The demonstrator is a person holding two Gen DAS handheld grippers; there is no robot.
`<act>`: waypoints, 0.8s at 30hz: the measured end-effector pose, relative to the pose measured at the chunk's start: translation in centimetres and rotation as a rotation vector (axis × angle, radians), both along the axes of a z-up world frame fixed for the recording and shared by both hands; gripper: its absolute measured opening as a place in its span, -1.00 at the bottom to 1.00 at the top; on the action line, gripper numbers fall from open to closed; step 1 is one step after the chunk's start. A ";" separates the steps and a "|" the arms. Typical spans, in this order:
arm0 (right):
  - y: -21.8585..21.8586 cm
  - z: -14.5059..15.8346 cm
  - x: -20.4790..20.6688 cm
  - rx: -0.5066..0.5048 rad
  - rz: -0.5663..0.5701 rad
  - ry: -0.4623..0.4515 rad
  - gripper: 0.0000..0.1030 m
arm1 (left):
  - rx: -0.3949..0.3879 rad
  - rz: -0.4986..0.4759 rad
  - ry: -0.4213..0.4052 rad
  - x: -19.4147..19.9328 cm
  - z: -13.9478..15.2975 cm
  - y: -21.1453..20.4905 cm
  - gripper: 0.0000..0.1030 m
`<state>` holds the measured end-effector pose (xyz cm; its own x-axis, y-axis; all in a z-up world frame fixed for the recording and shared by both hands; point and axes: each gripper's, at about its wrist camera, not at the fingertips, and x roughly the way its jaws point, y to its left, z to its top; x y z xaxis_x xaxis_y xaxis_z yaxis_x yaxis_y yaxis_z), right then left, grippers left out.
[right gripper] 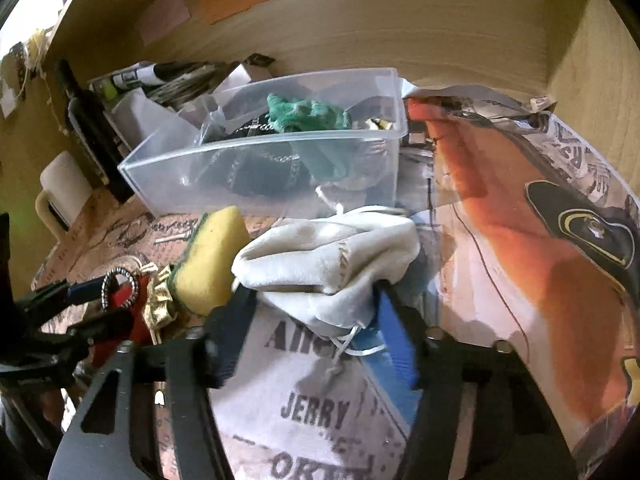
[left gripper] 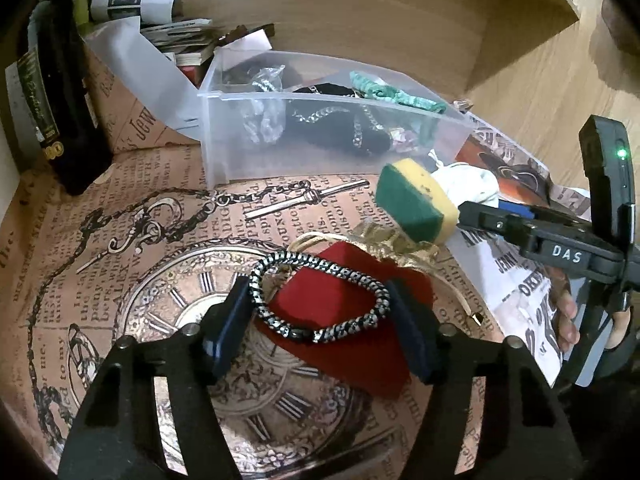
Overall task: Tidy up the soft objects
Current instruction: 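Grasp the white cloth with the right tool while the left tool grasps the braided bracelet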
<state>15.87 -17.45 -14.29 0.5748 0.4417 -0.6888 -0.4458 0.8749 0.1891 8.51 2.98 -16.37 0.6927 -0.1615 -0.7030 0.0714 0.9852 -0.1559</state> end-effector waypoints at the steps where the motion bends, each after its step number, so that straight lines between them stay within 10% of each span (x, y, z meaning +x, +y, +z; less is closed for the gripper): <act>1: 0.1 0.0 -0.1 -0.006 0.003 -0.007 -0.06 | -0.003 0.001 -0.003 -0.1 0.1 0.0 0.24; 9: -0.3 0.3 -0.4 0.021 -0.005 -0.033 -0.38 | 0.003 0.016 -0.039 -1.0 1.4 0.6 0.12; 24: -0.9 5.8 -2.8 0.072 0.015 -0.217 -0.39 | -0.007 0.061 -0.133 -0.9 4.8 2.1 0.05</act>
